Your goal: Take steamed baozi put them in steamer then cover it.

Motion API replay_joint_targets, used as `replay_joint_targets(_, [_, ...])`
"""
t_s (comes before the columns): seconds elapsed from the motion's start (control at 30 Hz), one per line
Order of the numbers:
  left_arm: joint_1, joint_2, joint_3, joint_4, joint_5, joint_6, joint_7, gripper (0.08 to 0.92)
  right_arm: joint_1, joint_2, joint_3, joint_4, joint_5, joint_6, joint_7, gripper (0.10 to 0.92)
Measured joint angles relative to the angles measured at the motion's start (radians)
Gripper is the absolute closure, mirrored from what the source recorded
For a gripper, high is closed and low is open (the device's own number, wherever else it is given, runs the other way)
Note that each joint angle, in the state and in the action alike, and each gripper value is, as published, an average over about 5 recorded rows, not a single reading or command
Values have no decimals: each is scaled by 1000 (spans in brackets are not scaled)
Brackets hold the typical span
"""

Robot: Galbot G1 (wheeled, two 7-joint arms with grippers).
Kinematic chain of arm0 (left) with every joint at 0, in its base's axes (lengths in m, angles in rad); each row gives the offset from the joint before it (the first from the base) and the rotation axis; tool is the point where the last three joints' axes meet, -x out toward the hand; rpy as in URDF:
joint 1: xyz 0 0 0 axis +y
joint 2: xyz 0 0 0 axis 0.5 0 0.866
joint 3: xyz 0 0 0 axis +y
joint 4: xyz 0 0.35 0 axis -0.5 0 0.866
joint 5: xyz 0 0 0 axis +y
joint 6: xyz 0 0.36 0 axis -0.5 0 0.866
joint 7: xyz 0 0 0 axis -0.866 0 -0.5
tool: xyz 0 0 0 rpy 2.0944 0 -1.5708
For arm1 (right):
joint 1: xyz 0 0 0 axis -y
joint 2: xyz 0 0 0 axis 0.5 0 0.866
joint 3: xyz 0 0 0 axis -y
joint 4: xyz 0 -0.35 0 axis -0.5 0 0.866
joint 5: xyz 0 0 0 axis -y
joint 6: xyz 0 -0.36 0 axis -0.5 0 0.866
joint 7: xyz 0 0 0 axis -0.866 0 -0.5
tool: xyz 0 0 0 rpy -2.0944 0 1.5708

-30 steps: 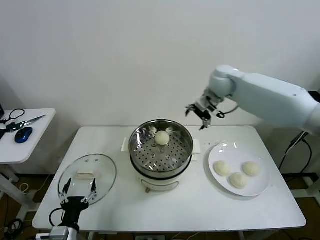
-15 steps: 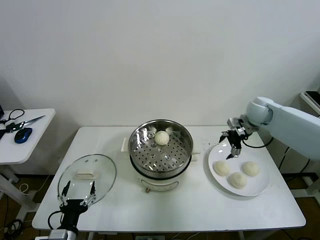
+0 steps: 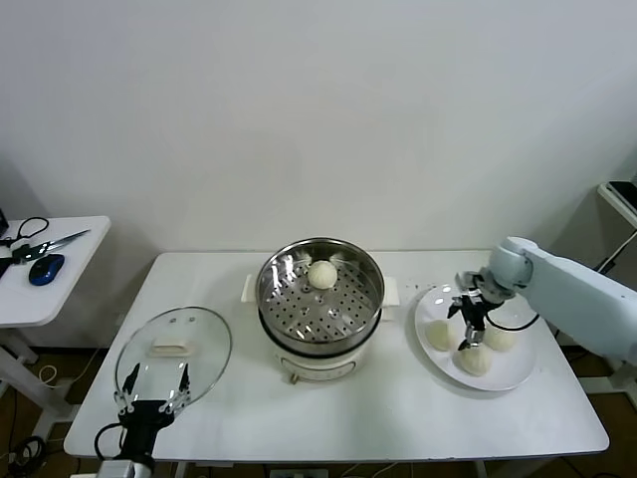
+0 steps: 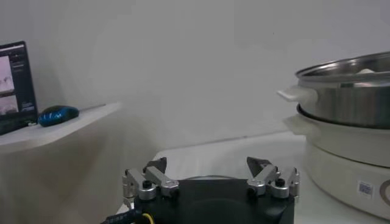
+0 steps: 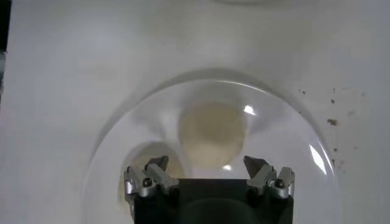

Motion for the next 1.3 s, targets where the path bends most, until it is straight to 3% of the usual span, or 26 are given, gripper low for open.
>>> replay_joint_targets(0.57, [-1,0,-4,9,2,-3,-1,177,-29,51,28,-56,0,-3,-21,209])
replay_joint_targets(0.87, [1,0,-3,8,2,-4,-2,177,-23,58,30,-74,0,9,-31,316])
replay_joint_targets(1.3, [4,-1,-2,-4,1,-2,-7,177,72,36,-23,-49,57,15,-40,330])
